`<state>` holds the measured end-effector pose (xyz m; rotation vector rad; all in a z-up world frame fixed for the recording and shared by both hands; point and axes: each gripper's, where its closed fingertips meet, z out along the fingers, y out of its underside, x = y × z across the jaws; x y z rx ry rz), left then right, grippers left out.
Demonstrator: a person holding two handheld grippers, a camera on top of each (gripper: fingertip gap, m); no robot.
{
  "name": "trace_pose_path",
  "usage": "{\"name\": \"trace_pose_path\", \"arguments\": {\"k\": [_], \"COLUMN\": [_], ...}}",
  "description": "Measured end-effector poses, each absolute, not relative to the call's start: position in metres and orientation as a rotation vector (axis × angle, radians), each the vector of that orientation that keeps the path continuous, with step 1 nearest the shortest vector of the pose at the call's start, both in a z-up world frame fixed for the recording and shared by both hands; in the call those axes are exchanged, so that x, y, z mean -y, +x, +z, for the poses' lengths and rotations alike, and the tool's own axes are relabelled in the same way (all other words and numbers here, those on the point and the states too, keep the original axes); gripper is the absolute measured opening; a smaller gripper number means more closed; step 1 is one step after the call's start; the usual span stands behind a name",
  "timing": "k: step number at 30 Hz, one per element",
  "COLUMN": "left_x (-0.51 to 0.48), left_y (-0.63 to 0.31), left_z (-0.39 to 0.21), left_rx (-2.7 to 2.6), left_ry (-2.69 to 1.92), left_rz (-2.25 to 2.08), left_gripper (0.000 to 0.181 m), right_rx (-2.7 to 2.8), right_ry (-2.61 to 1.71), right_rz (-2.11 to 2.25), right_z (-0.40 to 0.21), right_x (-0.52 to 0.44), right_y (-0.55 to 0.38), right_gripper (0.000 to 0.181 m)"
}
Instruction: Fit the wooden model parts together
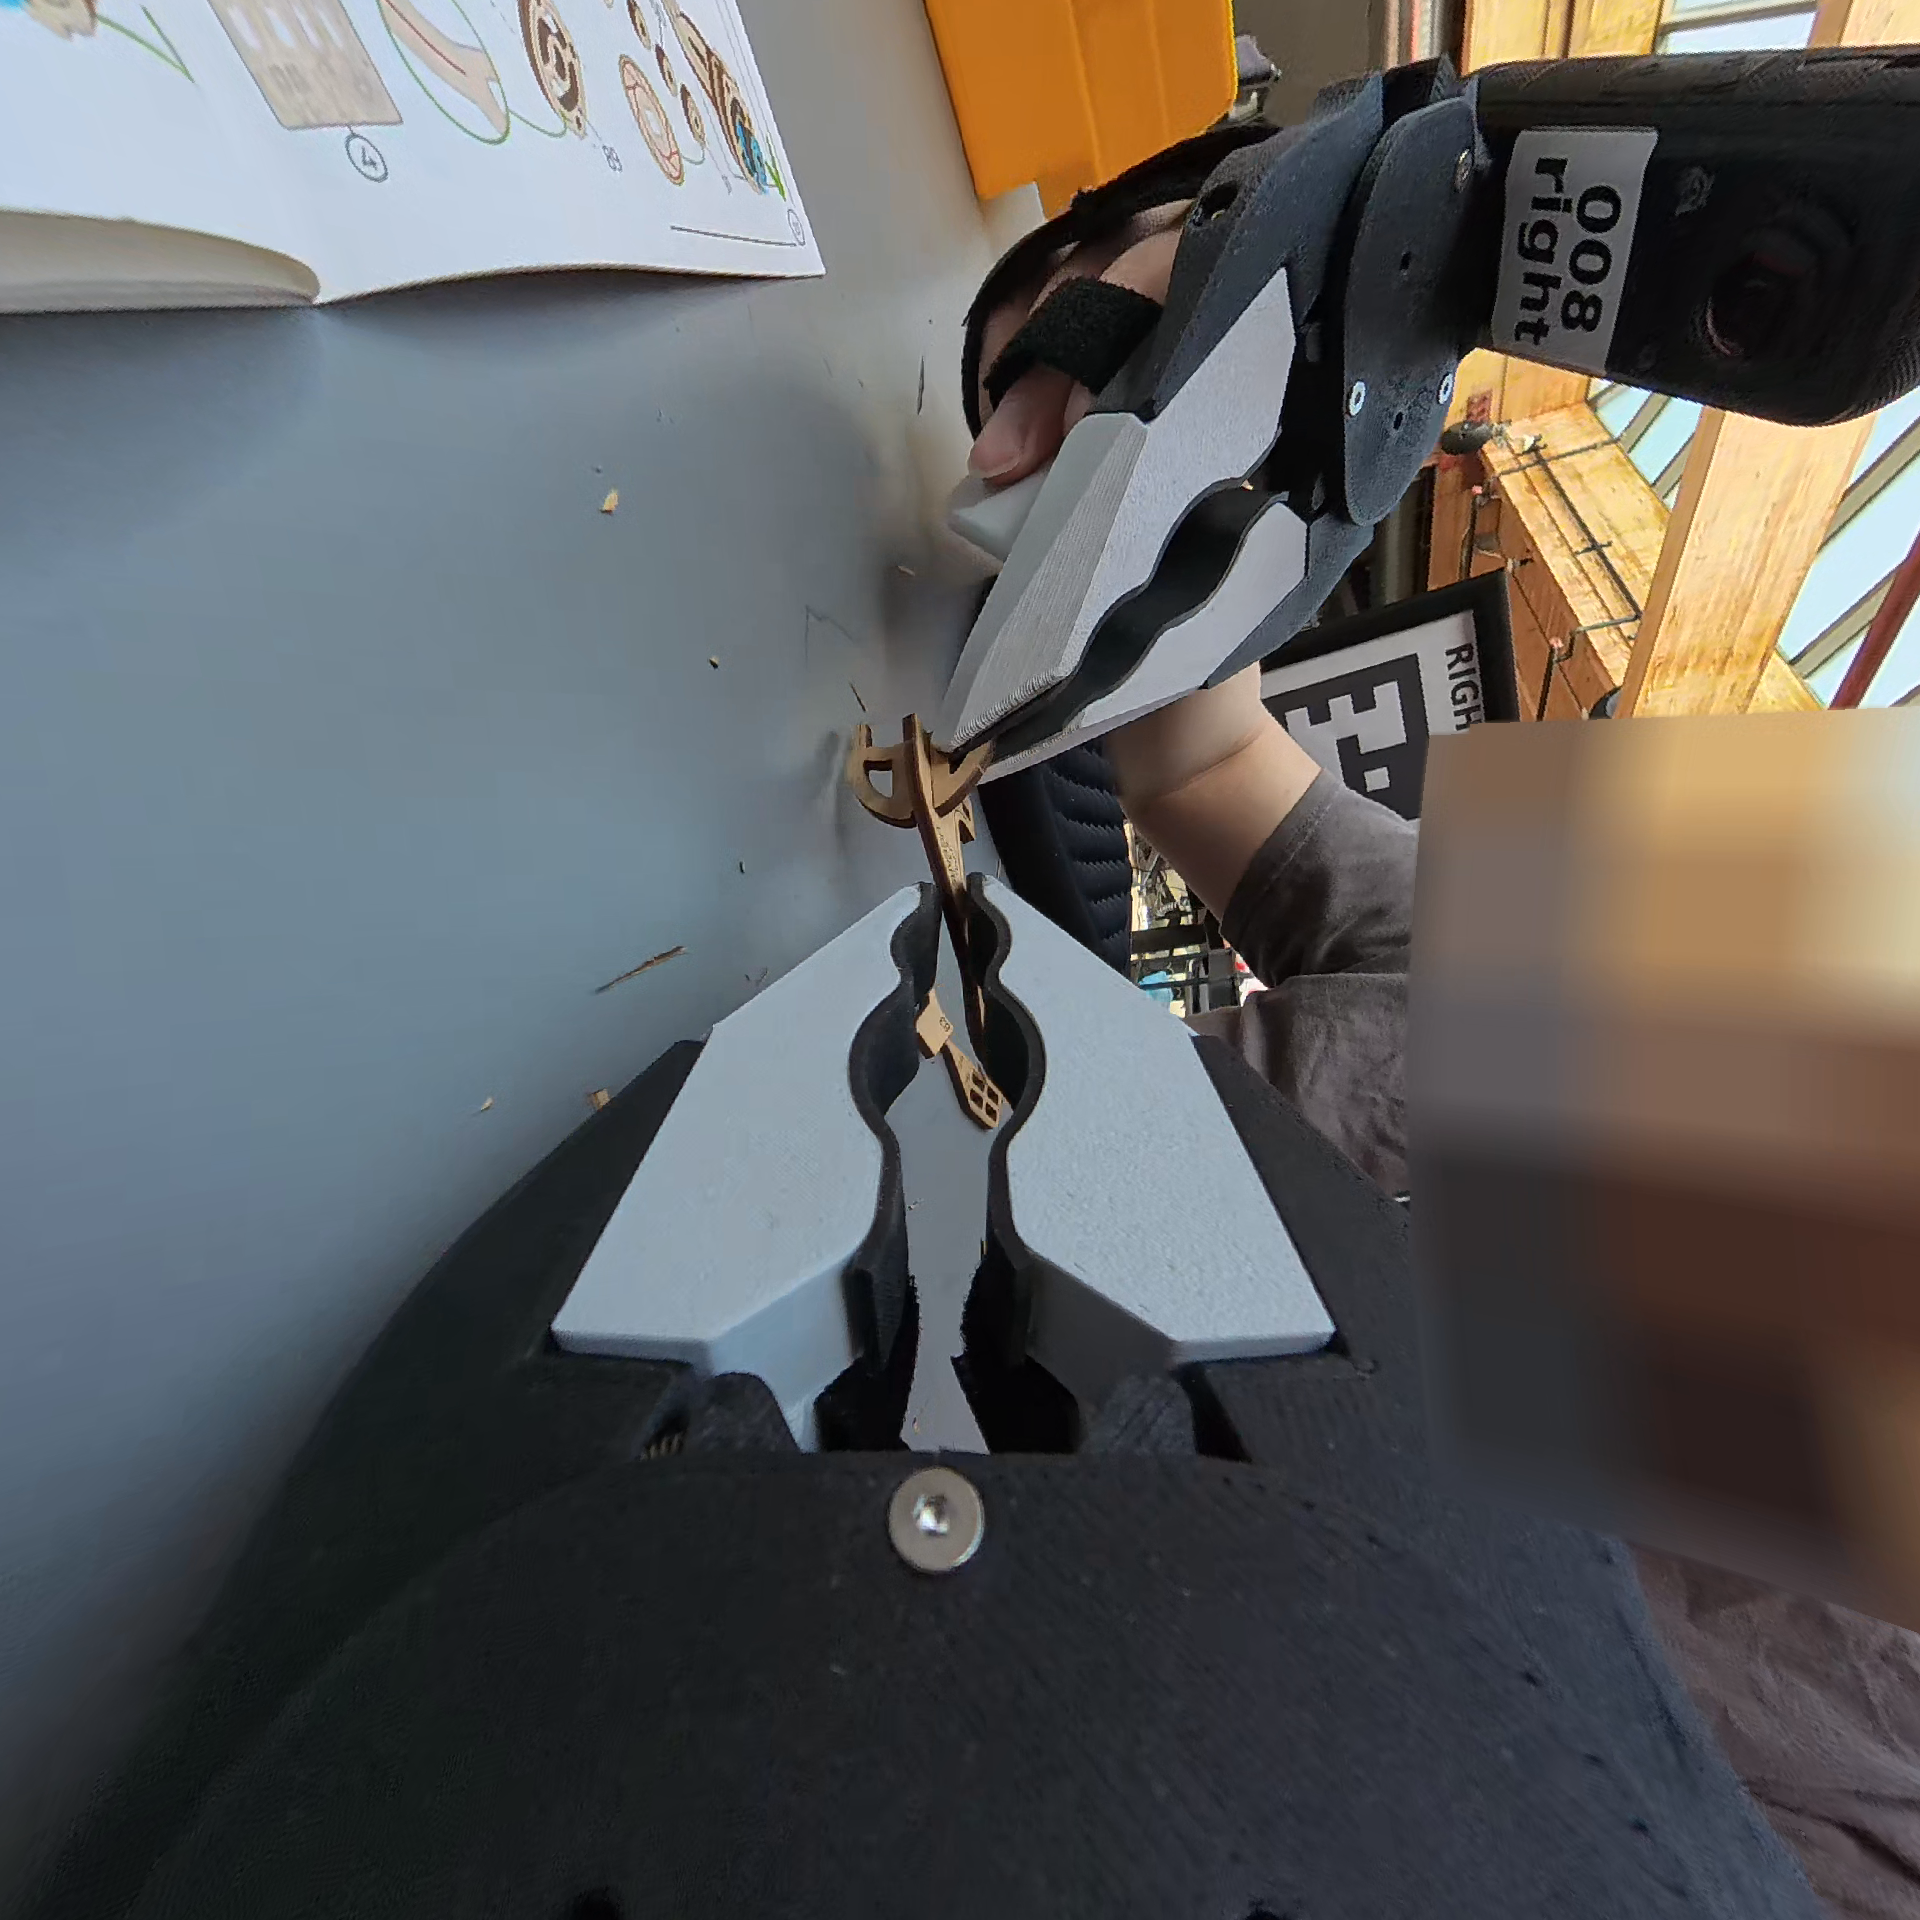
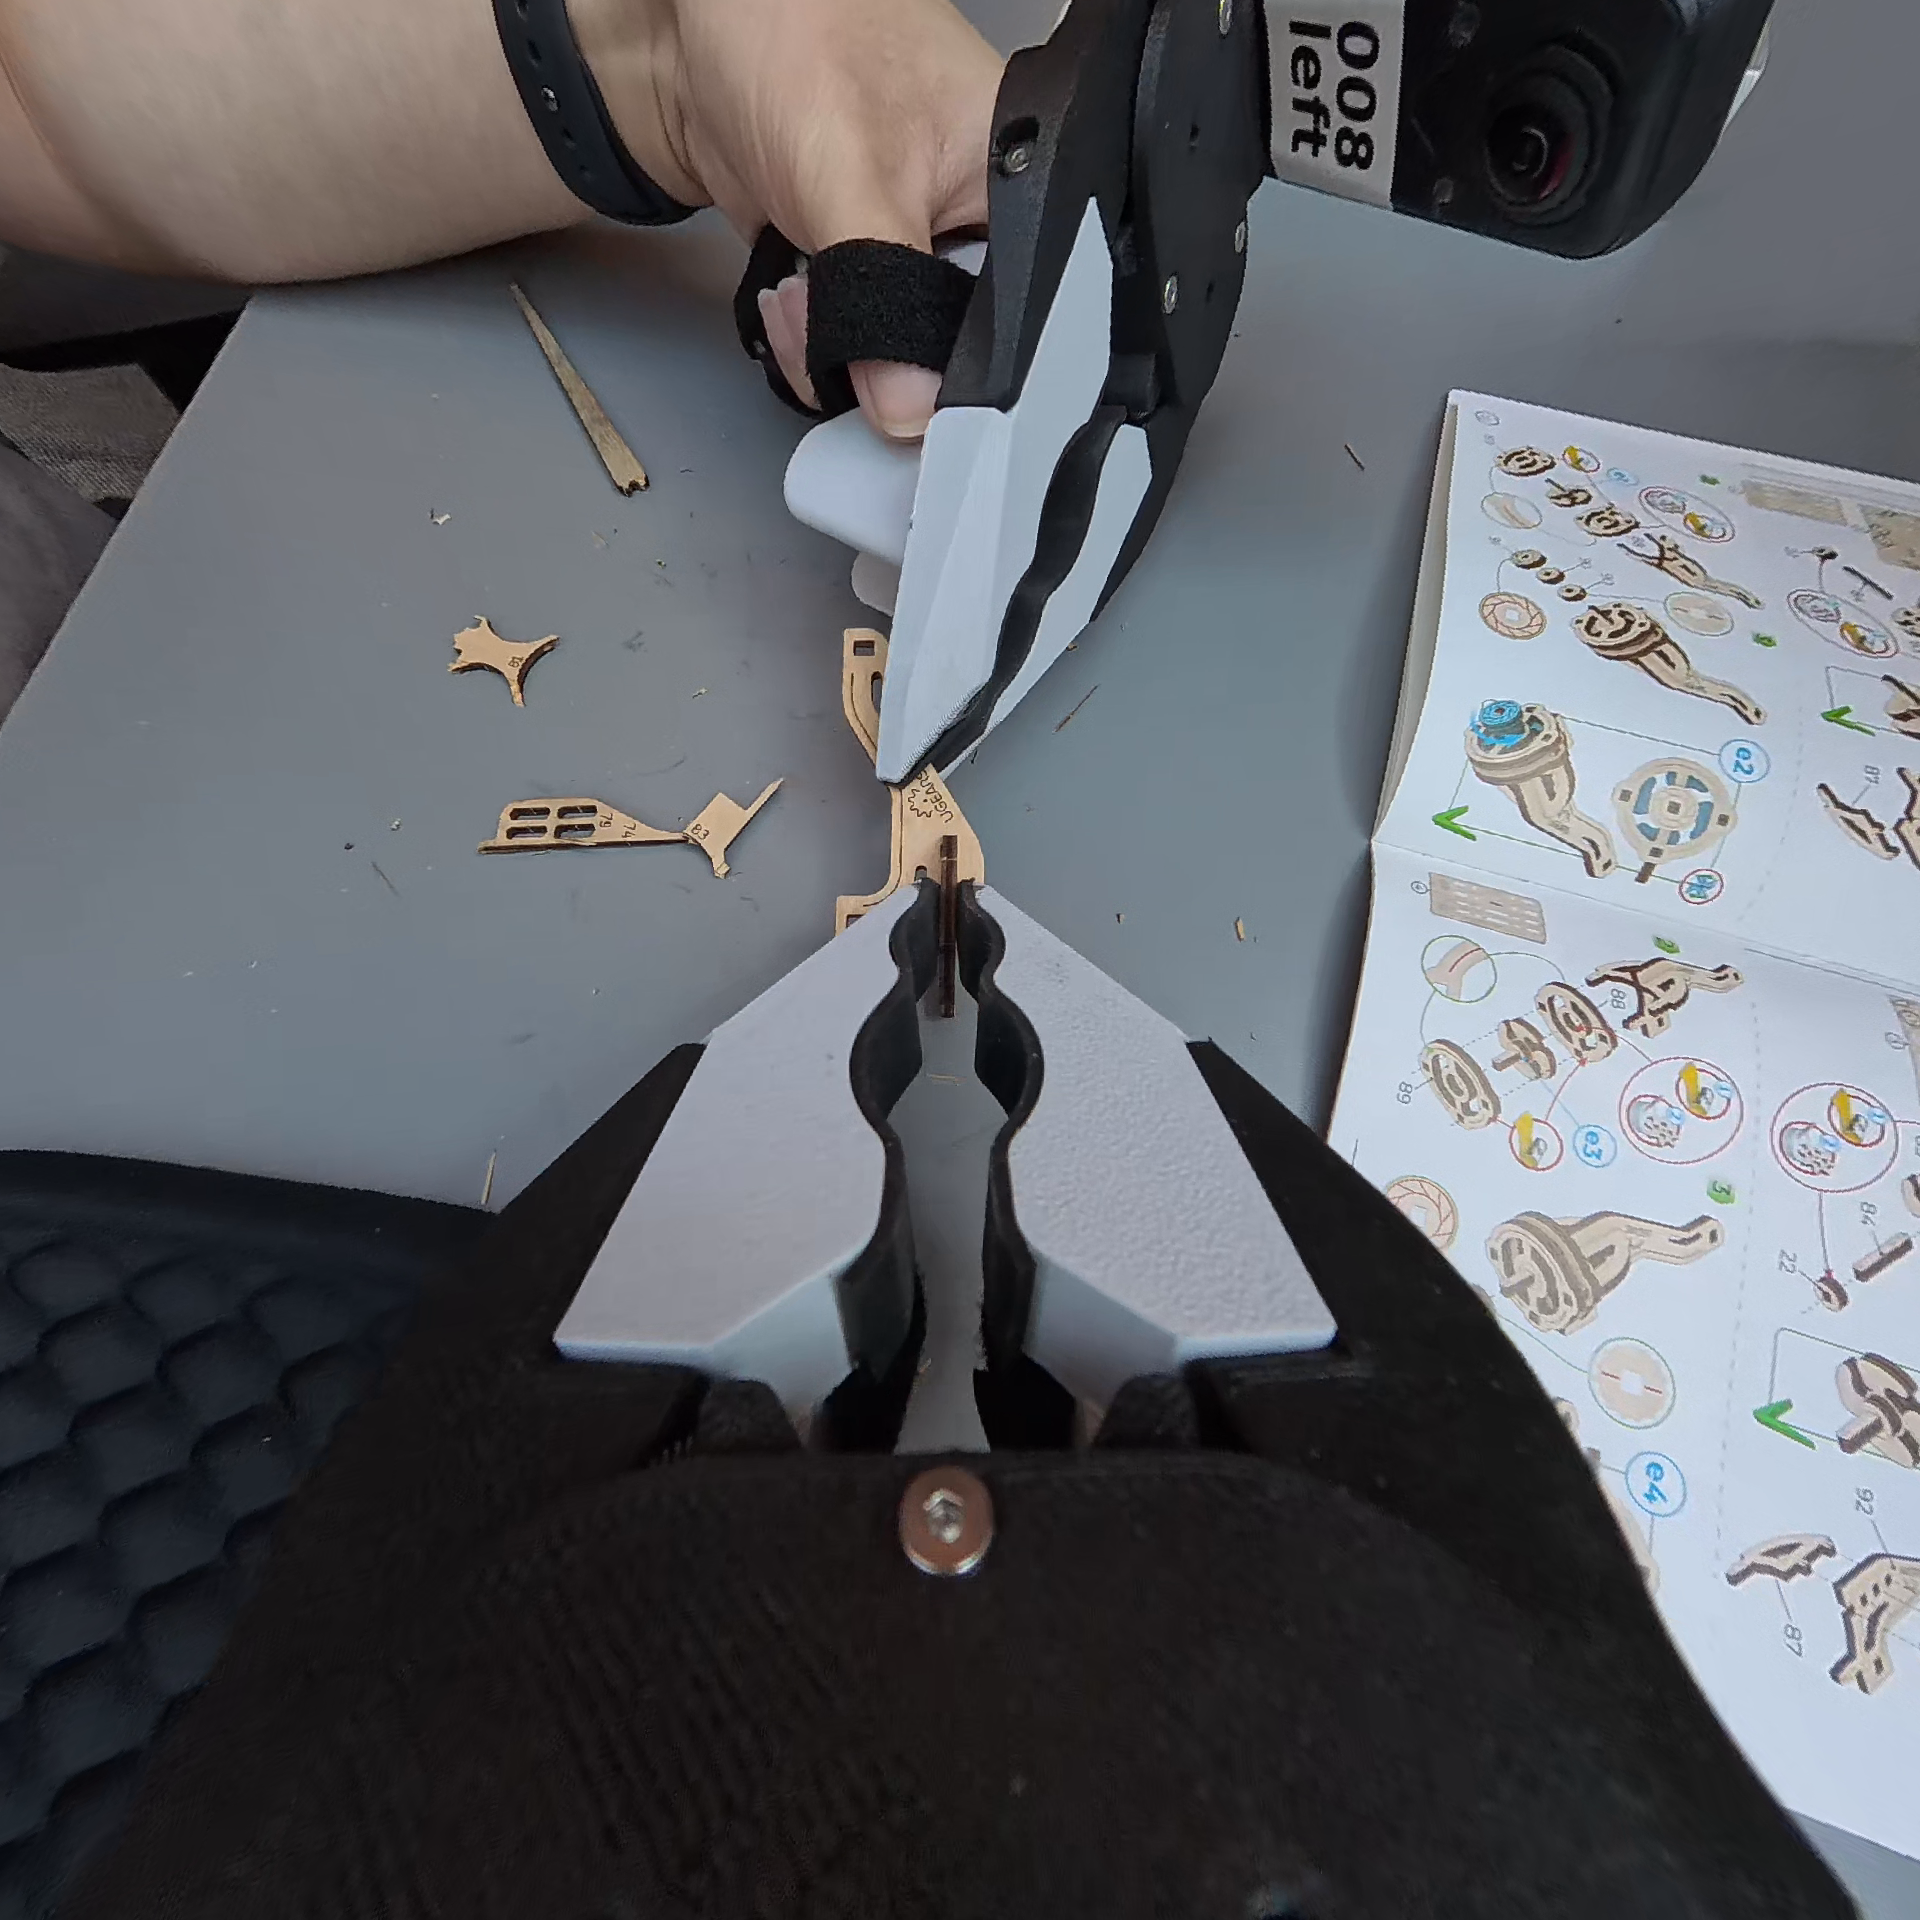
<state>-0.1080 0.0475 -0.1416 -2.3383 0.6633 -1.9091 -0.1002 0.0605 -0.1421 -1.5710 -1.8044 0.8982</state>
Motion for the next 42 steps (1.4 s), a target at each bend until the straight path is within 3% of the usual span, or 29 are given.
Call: {"name": "trace_pose_path", "arguments": {"k": [30, 34, 38, 42], "left_x": [-0.047, -0.051, -0.062, -0.084], "left_y": [-0.106, -0.11, -0.121, -0.145], "left_z": [-0.143, -0.136, -0.119, -0.084], "left_rx": [-0.66, -0.674, -0.596, -0.565], "left_ry": [-2.34, -2.307, -2.24, -1.993], "left_rz": [-1.929, -1.884, -1.894, -1.813], "left_gripper": [0.001, 0.015, 0.017, 0.01], "right_rx": [1.899, 1.926, 1.826, 1.461], "right_ry": [-1.531, -1.593, -1.849, -2.037], "right_rz": [0.744, 0.708, 0.88, 1.452], "right_z": [-0.144, -0.143, -0.137, -0.106], "right_x": [-0.061, -0.064, -0.068, -0.074], "right_y": [-0.106, -0.105, -0.105, -0.107], "right_gripper": [0.002, 0.001, 0.001, 0.001]}}
